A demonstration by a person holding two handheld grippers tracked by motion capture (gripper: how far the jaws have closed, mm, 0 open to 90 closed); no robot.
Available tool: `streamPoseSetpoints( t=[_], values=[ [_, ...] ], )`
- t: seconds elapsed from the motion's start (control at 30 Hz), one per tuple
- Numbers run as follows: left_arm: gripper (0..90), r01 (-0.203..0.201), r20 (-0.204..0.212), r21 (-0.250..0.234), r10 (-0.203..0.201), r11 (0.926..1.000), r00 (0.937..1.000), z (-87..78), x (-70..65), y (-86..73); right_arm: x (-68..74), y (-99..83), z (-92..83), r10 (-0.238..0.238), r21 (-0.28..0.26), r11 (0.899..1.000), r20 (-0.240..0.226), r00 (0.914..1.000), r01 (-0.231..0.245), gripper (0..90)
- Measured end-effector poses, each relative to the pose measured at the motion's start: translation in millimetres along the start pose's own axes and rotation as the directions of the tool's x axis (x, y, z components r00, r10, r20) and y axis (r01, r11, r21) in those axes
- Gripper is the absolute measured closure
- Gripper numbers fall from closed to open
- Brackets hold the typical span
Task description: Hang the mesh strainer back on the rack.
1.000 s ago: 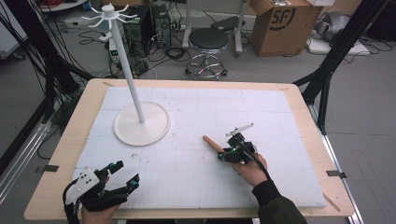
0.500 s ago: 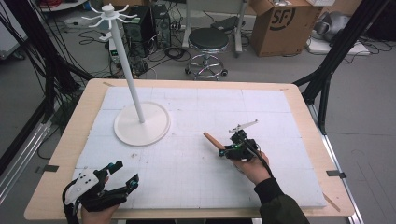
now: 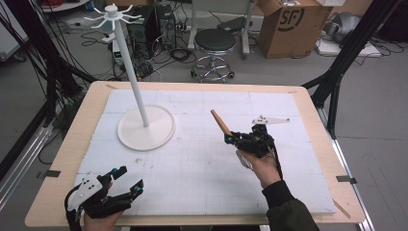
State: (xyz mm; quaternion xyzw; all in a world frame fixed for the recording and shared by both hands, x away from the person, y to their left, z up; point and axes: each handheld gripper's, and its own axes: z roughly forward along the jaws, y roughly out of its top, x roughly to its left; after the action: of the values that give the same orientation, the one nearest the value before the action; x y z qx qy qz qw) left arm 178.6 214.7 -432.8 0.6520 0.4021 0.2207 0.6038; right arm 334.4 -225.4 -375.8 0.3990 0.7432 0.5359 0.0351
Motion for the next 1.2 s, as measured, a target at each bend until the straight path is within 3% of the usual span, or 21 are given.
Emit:
streamPoseSetpoints(
  t=[0.07,0.1,0.13,0.17,0.2,0.37,0.53,0.77,0.83,0.93,1.2],
  values=[
    [21.6,0.001,0.000,-0.002,-0.001,1.0000,1.0000,0.0,-0.2,0.0,1.9,2.9,-0.9,-0.001,-0.029,1.000,-0.014,0.9999,0.000,71.2],
    [21.7,0.001,0.001,-0.002,-0.001,1.0000,1.0000,0.0,-0.1,0.0,5.6,8.9,-1.9,0.009,-0.084,0.996,-0.064,0.9979,-0.015,71.2],
    [21.7,0.000,0.001,-0.001,0.000,1.0000,1.0000,0.0,-0.1,0.0,5.6,8.9,-1.9,0.009,-0.084,0.996,-0.064,0.9979,-0.015,71.2],
    [21.8,0.000,0.003,0.000,0.000,1.0000,1.0000,0.2,0.1,-0.1,8.6,15.2,-1.3,0.025,-0.134,0.990,-0.124,0.9920,-0.042,71.2],
    [21.8,0.000,0.003,0.001,0.000,1.0000,1.0000,0.4,0.5,-0.3,9.8,18.3,-0.2,0.032,-0.148,0.987,-0.153,0.9877,-0.054,71.1],
    [21.8,0.012,0.006,0.001,-0.012,0.9999,0.9999,1.1,4.0,-1.4,16.4,30.6,6.2,0.027,-0.186,0.980,-0.208,0.9779,-0.066,71.1],
    [21.8,0.023,0.003,0.001,-0.023,0.9997,0.9997,3.2,6.3,-1.9,22.2,45.1,15.8,0.029,-0.245,0.964,-0.278,0.9601,-0.100,71.1],
    [21.8,0.030,0.008,0.007,-0.030,0.9995,0.9995,2.1,7.7,-3.0,34.6,71.3,28.8,-0.018,-0.307,0.948,-0.316,0.9485,-0.084,71.1],
    [21.8,0.034,0.002,0.003,-0.034,0.9994,0.9994,1.2,8.3,-3.3,38.9,76.8,29.8,-0.041,-0.348,0.935,-0.312,0.9491,-0.074,71.1],
    [21.8,0.036,-0.001,0.001,-0.036,0.9994,0.9994,-0.6,9.2,-3.8,42.9,84.2,31.3,-0.054,-0.376,0.924,-0.310,0.9494,-0.070,71.1],
    [22.0,0.042,-0.002,0.001,-0.042,0.9991,0.9991,-3.8,9.9,-4.4,50.7,98.1,37.4,-0.072,-0.389,0.919,-0.322,0.9441,-0.062,71.1]
  ],
)
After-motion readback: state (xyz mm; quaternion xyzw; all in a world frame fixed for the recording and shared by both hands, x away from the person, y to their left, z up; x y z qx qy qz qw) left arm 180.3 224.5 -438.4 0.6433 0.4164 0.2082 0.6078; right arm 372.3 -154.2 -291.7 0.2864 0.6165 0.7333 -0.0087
